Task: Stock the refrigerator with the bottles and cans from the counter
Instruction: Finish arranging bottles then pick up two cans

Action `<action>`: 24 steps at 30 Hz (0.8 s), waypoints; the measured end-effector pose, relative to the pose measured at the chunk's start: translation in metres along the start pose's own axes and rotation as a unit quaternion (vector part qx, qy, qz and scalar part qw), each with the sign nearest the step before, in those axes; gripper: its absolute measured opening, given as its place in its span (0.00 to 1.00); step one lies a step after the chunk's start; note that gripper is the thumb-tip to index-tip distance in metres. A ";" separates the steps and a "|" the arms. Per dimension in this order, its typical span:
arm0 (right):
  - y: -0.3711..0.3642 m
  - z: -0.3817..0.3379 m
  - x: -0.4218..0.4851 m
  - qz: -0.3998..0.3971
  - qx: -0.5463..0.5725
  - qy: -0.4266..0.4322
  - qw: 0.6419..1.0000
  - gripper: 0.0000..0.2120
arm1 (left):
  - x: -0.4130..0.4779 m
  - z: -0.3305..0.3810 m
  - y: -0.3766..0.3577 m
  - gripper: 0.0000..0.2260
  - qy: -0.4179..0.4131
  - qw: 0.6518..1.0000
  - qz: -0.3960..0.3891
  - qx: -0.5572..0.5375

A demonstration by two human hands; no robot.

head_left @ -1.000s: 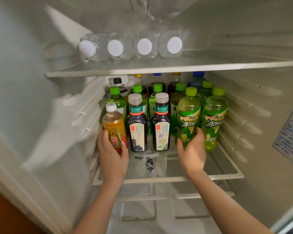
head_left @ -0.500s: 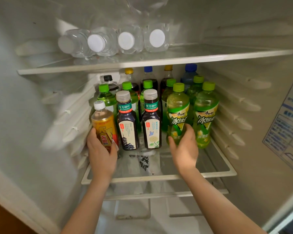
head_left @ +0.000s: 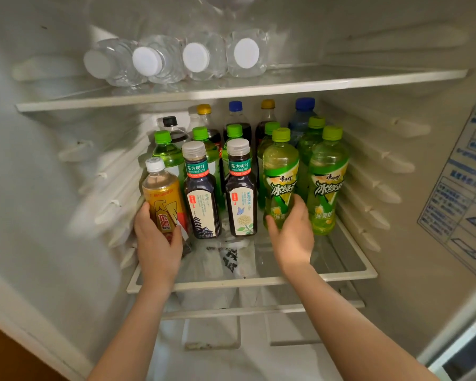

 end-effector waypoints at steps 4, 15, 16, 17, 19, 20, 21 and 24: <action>0.001 0.000 -0.001 0.002 0.003 -0.005 1.000 0.32 | -0.001 0.002 0.001 0.32 0.004 1.000 0.001 -0.004; 0.015 -0.004 -0.015 0.037 0.015 0.028 0.999 0.29 | -0.002 0.005 0.007 0.31 0.003 1.000 0.012 0.004; 0.019 -0.004 -0.019 0.044 0.019 0.033 0.998 0.27 | -0.002 0.006 0.008 0.30 -0.005 1.000 0.013 0.008; 0.023 -0.002 -0.023 0.046 0.022 0.038 0.998 0.25 | -0.001 0.007 0.009 0.30 -0.013 1.000 0.013 0.009; 0.029 0.003 -0.033 0.038 0.027 0.046 0.998 0.23 | -0.001 0.008 0.010 0.29 -0.021 1.000 0.018 0.008; 0.032 0.005 -0.037 0.032 0.029 0.047 0.998 0.23 | -0.001 0.009 0.011 0.29 -0.021 1.000 0.022 0.003; 0.035 0.007 -0.042 0.024 0.031 0.045 0.998 0.22 | -0.002 0.010 0.013 0.28 -0.021 0.999 0.024 -0.006; 0.049 0.010 -0.059 -0.006 0.044 0.031 0.999 0.20 | -0.006 0.015 0.020 0.25 -0.028 0.997 0.033 -0.069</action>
Point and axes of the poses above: each hand's wrist, its own x-axis towards the middle knuckle, its own y-axis out of the back of the hand, z = x × y, the point moved 5 cm from there along x, towards the middle knuckle, and after that the axes turned 11 degrees about z, right-handed, at the moved point
